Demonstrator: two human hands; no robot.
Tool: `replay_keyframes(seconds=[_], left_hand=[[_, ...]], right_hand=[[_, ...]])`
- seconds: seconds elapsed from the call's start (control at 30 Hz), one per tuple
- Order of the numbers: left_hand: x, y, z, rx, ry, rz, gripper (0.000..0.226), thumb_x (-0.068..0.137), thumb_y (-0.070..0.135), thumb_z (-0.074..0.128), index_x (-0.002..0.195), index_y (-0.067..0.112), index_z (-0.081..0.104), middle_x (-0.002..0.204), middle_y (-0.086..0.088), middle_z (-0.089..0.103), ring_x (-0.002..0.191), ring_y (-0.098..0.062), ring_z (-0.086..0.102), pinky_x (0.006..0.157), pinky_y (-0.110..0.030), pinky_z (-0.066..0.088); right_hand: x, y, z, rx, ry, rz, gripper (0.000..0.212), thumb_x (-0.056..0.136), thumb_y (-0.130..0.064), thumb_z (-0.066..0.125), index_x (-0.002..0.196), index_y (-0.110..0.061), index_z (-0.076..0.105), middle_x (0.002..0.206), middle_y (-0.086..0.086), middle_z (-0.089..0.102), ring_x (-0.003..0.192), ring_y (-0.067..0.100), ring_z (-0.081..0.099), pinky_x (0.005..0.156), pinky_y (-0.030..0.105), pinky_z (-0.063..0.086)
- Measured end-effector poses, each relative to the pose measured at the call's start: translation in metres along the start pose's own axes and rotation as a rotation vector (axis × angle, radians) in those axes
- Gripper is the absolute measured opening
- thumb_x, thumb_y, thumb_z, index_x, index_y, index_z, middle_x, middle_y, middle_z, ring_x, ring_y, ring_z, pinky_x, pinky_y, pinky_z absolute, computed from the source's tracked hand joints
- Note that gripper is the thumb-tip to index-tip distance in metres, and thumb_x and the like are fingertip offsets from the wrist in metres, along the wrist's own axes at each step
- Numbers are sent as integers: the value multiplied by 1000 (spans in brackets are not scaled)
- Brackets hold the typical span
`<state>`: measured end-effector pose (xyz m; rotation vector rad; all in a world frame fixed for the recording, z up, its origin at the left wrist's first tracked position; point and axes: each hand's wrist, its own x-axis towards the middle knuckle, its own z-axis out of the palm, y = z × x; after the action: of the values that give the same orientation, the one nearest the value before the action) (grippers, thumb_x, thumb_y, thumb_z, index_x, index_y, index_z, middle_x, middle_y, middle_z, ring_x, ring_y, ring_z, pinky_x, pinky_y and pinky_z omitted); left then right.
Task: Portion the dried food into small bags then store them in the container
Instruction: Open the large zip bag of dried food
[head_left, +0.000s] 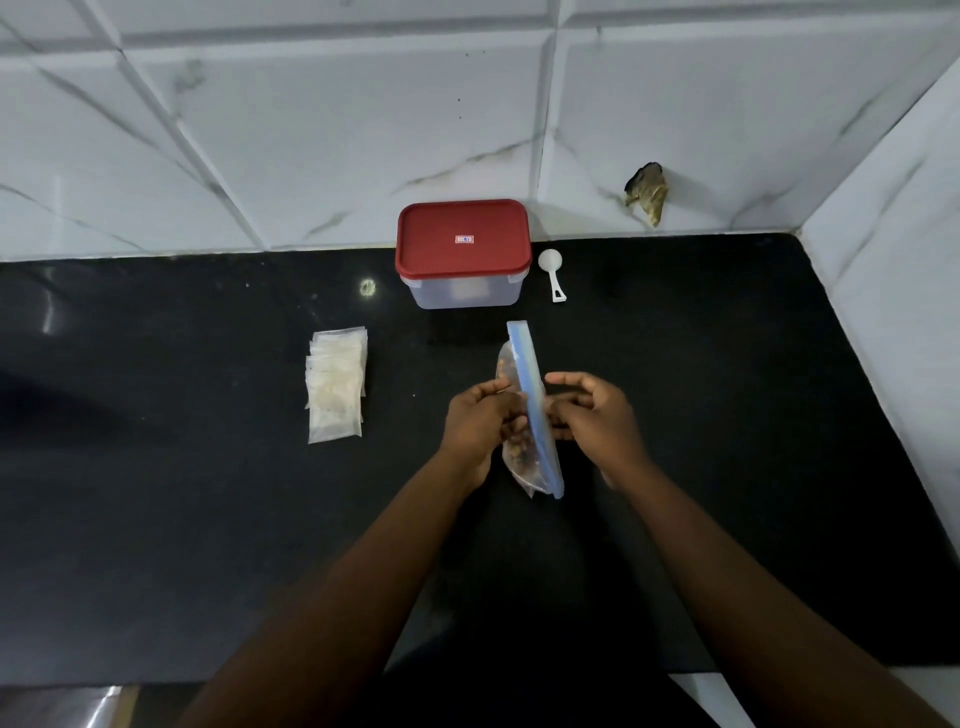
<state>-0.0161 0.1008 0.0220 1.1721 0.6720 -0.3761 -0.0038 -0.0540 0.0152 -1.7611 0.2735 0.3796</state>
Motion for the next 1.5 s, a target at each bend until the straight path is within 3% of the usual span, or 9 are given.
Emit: replay_keyframes(seconds=[0.2, 0.37, 0.63, 0.77, 0.9, 1.03, 1.17, 1.27, 1.5], left_hand=[[-7, 8, 8, 36, -65, -9, 21, 96, 10, 68, 116, 6, 74, 97, -9, 77, 72, -13, 76, 62, -23, 59], [-8, 10, 5, 41, -45, -17, 22, 94, 8, 70, 116, 6, 67, 103, -12, 76, 79, -16, 76, 68, -27, 61], [-12, 15, 9, 23, -67, 5, 13, 94, 8, 69, 106, 8, 73, 101, -11, 75, 91, -18, 70, 79, -28, 58], [-15, 22, 11, 11, -86, 8, 25, 94, 15, 71, 116, 4, 72, 113, -15, 76, 104, -22, 71, 87, -32, 58], [-18, 25, 11, -34, -80, -11, 23, 98, 16, 65, 118, 5, 72, 113, -14, 77, 100, -20, 72, 87, -33, 61], [-20, 27, 8, -55, -67, -28, 31, 92, 5, 71, 122, 9, 67, 114, -12, 74, 97, -18, 69, 83, -31, 60], [-24, 31, 9, -36, -116, -31, 22, 91, 8, 72, 113, 10, 73, 99, -8, 74, 93, -16, 69, 88, -32, 57], [-25, 34, 11, -38, -137, -35, 19, 93, 10, 69, 112, 10, 73, 107, -8, 78, 103, -20, 73, 88, -34, 58], [-30, 38, 12, -53, -174, 8, 28, 90, 14, 74, 117, 6, 73, 116, -15, 75, 101, -20, 70, 93, -33, 58]], right_hand=[[-3, 2, -2, -131, -9, -80, 14, 96, -21, 64, 102, -27, 75, 99, -6, 75, 92, 10, 73, 85, 42, 62], [-6, -4, -1, -90, -49, -70, 13, 94, -29, 70, 104, -22, 75, 96, -6, 75, 88, 8, 74, 81, 37, 63], [-12, -10, -3, -40, -21, -95, 20, 96, -23, 68, 115, -22, 73, 106, -5, 75, 91, 5, 73, 80, 31, 63], [-18, -18, -6, -78, -15, -155, 21, 93, -23, 71, 114, -28, 72, 101, -11, 75, 92, 1, 72, 78, 31, 63], [-23, -24, -7, -132, -17, -220, 27, 88, -27, 78, 114, -26, 74, 99, -13, 76, 91, 0, 72, 79, 25, 61], [-22, -28, -9, -243, 7, -210, 25, 96, -28, 68, 120, -25, 71, 106, -13, 72, 97, -3, 68, 86, 24, 59], [-27, -33, -7, -246, 40, -212, 21, 98, -25, 65, 118, -26, 70, 106, -15, 68, 94, -5, 65, 76, 13, 52], [-33, -38, -6, -192, 92, -242, 23, 93, -22, 71, 113, -32, 67, 101, -14, 69, 90, -9, 64, 70, 10, 52], [-40, -48, -9, -223, 59, -319, 22, 84, -23, 81, 103, -28, 73, 92, -13, 73, 87, -3, 69, 76, 15, 57]])
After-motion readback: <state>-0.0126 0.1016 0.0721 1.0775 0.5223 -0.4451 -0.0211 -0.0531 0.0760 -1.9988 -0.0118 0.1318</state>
